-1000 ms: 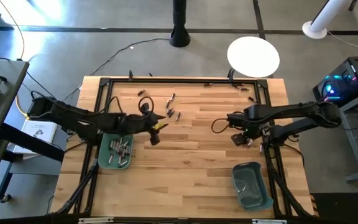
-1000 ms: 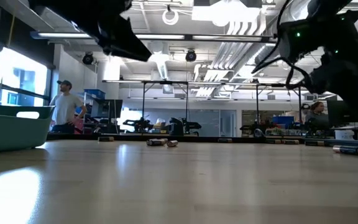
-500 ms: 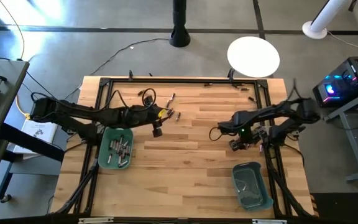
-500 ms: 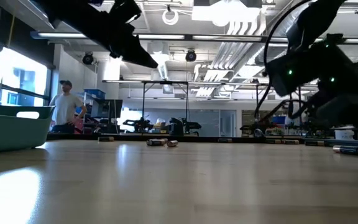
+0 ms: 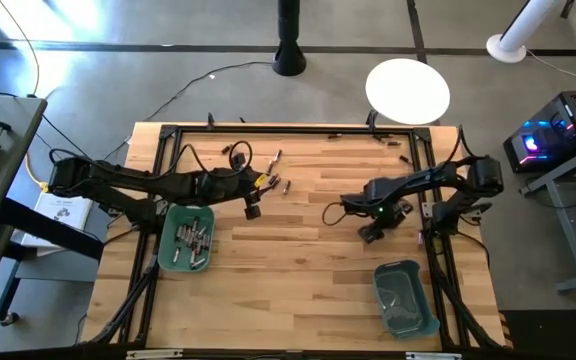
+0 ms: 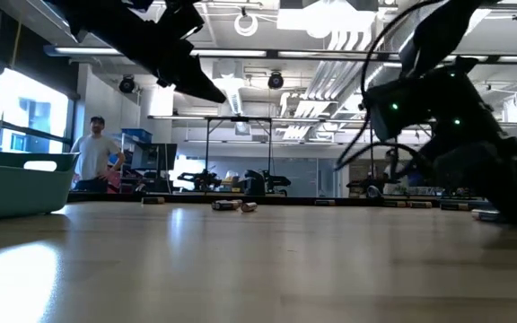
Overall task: Sort batteries
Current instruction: Put the silver battery into the green bin
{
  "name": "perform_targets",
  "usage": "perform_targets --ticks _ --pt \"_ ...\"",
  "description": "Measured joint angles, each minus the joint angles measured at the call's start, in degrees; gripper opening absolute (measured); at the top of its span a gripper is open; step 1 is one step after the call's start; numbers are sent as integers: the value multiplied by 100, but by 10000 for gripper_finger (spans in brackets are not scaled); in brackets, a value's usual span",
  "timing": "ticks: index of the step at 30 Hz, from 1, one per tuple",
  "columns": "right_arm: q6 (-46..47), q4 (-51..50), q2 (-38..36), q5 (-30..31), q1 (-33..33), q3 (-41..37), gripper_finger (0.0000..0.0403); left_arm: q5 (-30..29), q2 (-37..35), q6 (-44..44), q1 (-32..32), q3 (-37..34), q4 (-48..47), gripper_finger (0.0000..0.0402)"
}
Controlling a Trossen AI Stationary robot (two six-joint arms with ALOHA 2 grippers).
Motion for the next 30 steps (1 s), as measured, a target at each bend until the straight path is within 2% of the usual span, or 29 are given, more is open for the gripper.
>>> perform_targets --ticks 5,11,17,26,30 --pt "-680 73 7 248 0 456 224 0 0 -141 0 0 42 152" --pt "-1652 -388 0 743 -51 953 224 8 0 -201 -15 0 38 152" --pt "-2909 -447 69 1531 -351 829 224 60 -1 -181 -15 0 25 152" --pt "-3582 -219 561 2565 -1178 806 224 87 -2 -148 -15 0 21 152" --pt "-4415 125 727 2674 -1473 837 224 86 0 -148 -16 0 16 152"
